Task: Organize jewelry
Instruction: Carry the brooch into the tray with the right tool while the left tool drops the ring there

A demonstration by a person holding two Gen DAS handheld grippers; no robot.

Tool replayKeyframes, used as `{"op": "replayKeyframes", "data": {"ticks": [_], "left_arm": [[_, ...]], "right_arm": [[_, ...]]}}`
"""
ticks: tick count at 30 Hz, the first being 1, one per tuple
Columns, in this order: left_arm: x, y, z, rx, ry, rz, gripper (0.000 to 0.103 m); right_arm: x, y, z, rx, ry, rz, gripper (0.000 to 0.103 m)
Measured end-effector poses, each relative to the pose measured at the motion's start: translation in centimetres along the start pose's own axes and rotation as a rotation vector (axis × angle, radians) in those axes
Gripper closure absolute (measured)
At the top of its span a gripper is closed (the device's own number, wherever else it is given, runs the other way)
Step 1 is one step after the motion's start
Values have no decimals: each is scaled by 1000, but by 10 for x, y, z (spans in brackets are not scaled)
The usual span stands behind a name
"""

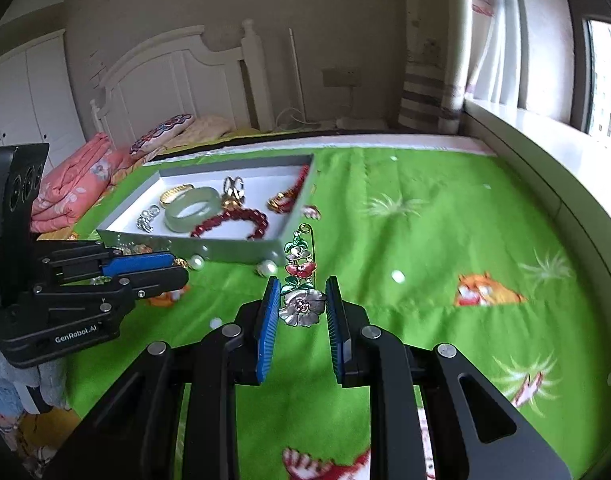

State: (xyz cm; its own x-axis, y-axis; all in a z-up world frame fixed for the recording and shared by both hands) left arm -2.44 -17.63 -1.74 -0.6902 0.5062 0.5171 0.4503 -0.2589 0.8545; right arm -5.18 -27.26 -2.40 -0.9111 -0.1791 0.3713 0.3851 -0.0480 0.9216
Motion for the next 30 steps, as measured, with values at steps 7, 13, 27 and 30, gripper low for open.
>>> {"op": "replayKeyframes", "data": {"ticks": [7,13,27,30], "left_arm": [[4,23,48,40,50,-22,84],[-20,50,104,85,108,-3,84],[-112,68,163,130,146,112,84],[-125,64,164,120,153,143,84]], "right_arm": [[-28,21,26,52,39,-2,85],[-67,27,38,55,49,45,85],[-133,44,33,69,15,145,85],[-147,42,35,86,9,174,85]]}}
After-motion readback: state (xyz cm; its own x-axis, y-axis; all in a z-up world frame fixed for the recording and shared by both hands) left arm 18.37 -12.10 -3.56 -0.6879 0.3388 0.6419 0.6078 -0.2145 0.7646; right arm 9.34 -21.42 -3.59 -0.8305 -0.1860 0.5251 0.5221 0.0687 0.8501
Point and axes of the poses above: each gripper's, at about its wrist camera, not at the fingertips, and x roughly against the way its jaws point, z to its left, y to its top, the point moved 8 cm from there along -x, roughly the way its jaws point, and after that the axes turned 14 degrees about -z, right-handed, at the moved point
